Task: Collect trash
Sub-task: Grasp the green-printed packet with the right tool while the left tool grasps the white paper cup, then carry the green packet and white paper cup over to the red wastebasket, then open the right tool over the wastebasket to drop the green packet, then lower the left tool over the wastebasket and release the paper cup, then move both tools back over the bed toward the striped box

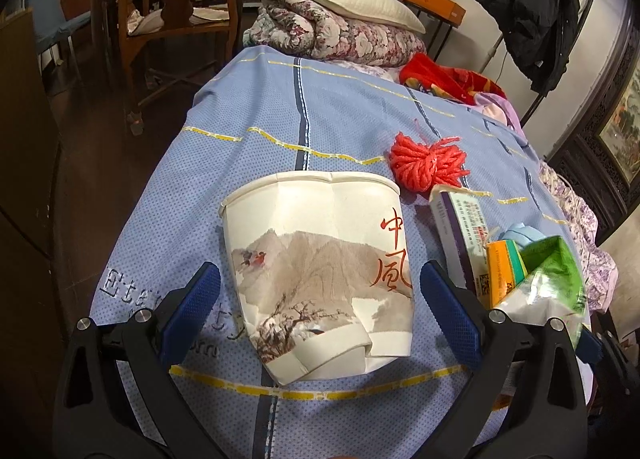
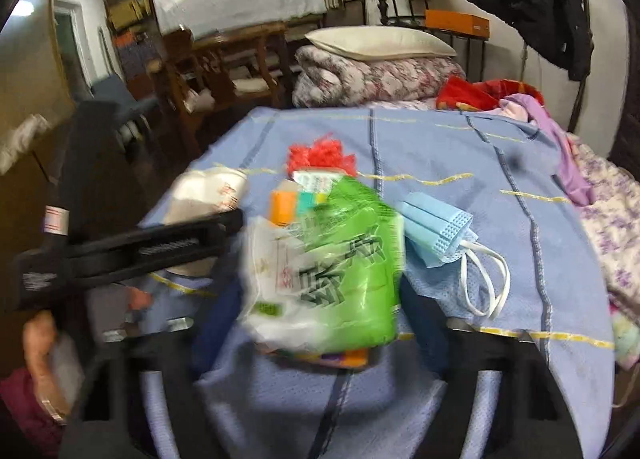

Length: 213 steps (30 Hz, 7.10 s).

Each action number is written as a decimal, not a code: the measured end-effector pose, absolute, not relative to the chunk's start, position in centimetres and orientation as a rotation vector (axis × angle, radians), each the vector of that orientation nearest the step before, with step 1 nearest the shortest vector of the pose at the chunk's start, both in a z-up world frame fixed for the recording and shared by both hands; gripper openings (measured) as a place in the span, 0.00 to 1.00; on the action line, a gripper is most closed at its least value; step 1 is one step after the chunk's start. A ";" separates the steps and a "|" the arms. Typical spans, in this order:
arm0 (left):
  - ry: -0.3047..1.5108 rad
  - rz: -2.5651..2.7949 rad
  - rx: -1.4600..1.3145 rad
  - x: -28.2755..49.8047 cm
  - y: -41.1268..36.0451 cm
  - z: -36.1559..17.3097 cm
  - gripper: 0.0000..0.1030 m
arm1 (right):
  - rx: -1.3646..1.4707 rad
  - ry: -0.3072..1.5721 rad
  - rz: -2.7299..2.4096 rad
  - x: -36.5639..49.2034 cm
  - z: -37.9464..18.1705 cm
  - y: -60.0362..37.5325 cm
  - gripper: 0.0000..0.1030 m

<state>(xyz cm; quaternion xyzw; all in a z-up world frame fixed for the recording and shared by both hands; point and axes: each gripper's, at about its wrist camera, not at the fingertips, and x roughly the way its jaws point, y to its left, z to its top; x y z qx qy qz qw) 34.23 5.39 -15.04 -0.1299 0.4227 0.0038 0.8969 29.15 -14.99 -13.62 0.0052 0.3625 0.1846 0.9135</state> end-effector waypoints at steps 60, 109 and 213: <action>0.750 -0.174 -0.149 22.2 -1.1 -7.9 0.74 | 0.164 0.575 0.115 15.3 -9.3 -30.8 0.67; 0.654 -0.665 0.154 6.0 -26.8 -3.8 0.74 | 0.337 0.690 -0.136 -1.7 -15.2 -52.3 0.67; 0.728 -0.331 0.113 10.8 -14.2 -7.5 0.92 | 0.044 0.692 -0.143 6.7 -8.8 -36.3 0.93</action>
